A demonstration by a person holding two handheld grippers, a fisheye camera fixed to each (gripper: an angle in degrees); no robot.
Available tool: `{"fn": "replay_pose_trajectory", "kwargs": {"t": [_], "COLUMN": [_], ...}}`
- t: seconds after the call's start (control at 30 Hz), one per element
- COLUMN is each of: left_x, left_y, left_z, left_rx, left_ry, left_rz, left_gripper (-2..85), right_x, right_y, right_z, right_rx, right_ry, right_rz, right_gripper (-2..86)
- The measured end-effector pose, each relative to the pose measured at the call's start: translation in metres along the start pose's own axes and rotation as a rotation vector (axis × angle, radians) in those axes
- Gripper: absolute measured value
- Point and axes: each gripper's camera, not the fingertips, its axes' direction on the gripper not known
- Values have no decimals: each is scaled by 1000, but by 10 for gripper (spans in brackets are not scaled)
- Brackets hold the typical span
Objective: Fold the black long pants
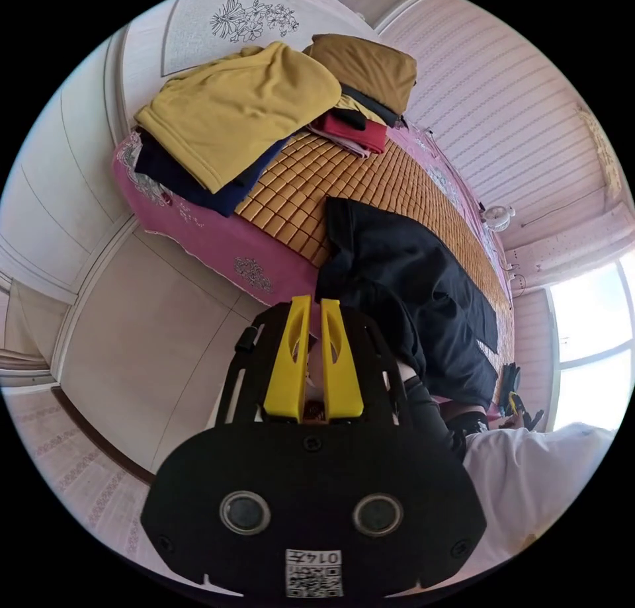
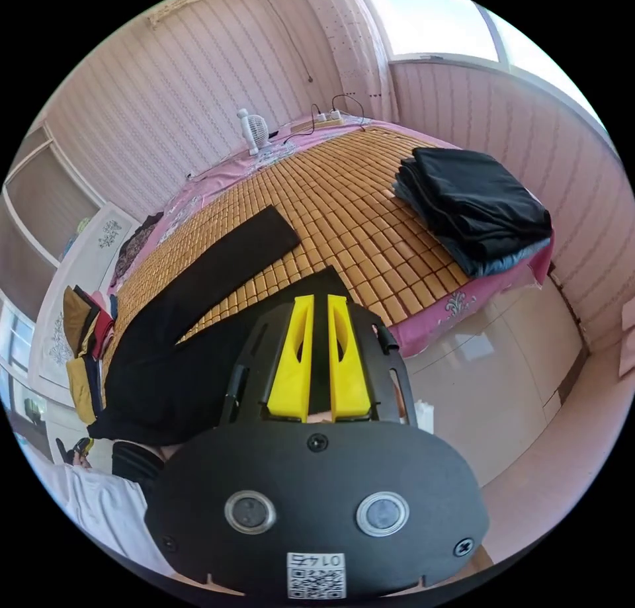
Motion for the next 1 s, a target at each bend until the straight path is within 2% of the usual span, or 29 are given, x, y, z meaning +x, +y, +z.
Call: {"fn": "replay_pose_trajectory", "kwargs": {"t": [0.1,0.23,0.3,0.4,0.47,0.57,0.6,0.67,0.8,1.0], "left_x": [5,44,70,86,89,93,98,106,151,202], "left_y": [-12,-39,-74,-114,-133,-149,-151,-158,-183,-229], "left_z": [-12,-6,36,98,133,178,180,185,207,247], "left_rx": [1,92,28,-20,-52,-130,-83,-75,-56,-14], "left_ry": [-77,-175,-231,-133,-136,-182,-190,-197,-306,-359], "left_rz": [0,95,88,18,-43,-121,-117,-116,30,97], "left_gripper": [15,20,52,68,77,81,79,67,35,26], "right_x": [-39,-91,-140,-202,-223,-235,-241,-249,-247,-215], "right_y": [-23,-48,-60,-65,-68,-78,-81,-85,-95,-119], "right_z": [23,62,94,137,164,207,217,224,238,235], "right_rx": [-29,-69,-117,-204,-232,-285,-291,-247,-194,-150], "right_ry": [8,0,26,81,161,383,430,462,540,411], "right_rz": [-122,-253,-375,-535,-552,-519,-543,-573,-560,-442], "right_gripper": [20,9,3,-1,-2,-5,-6,-6,-4,-3]}}
